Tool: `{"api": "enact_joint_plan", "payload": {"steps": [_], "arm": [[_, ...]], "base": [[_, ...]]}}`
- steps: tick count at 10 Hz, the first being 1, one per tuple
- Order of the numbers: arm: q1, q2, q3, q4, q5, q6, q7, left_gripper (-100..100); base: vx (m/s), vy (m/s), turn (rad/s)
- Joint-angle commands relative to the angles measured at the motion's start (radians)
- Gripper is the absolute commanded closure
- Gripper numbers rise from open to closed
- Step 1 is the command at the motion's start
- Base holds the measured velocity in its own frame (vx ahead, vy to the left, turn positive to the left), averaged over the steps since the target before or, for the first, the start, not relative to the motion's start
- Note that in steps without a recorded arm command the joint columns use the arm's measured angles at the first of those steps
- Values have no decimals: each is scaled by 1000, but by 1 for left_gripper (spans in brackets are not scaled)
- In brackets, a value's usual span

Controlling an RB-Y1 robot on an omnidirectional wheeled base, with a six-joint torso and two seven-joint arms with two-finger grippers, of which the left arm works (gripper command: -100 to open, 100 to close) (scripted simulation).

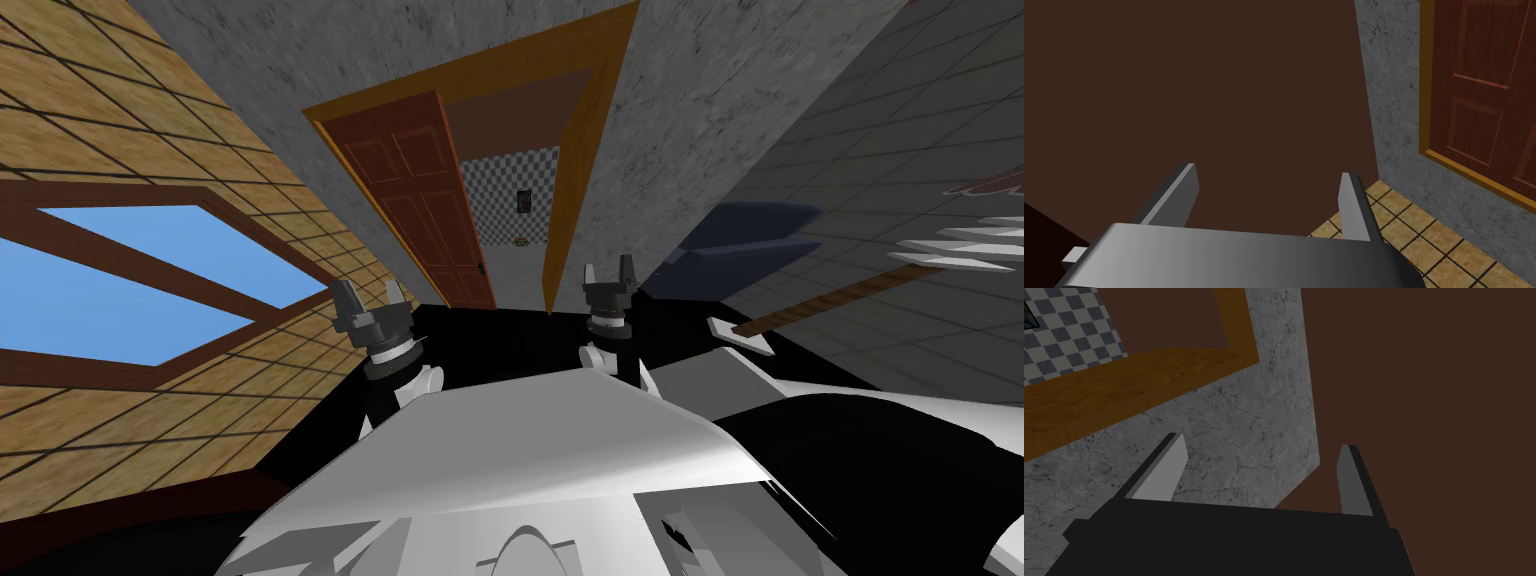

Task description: Push the door open

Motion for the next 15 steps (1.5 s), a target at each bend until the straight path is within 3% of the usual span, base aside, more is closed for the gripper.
{"api": "enact_joint_plan", "payload": {"steps": [1, 15], "arm": [[-12, 6, -3, 33, -2, -3, 2, -100], [-113, 41, -24, 304, -19, -27, 21, -100]], "base": [[101, 17, -4], [89, 22, -2]]}}
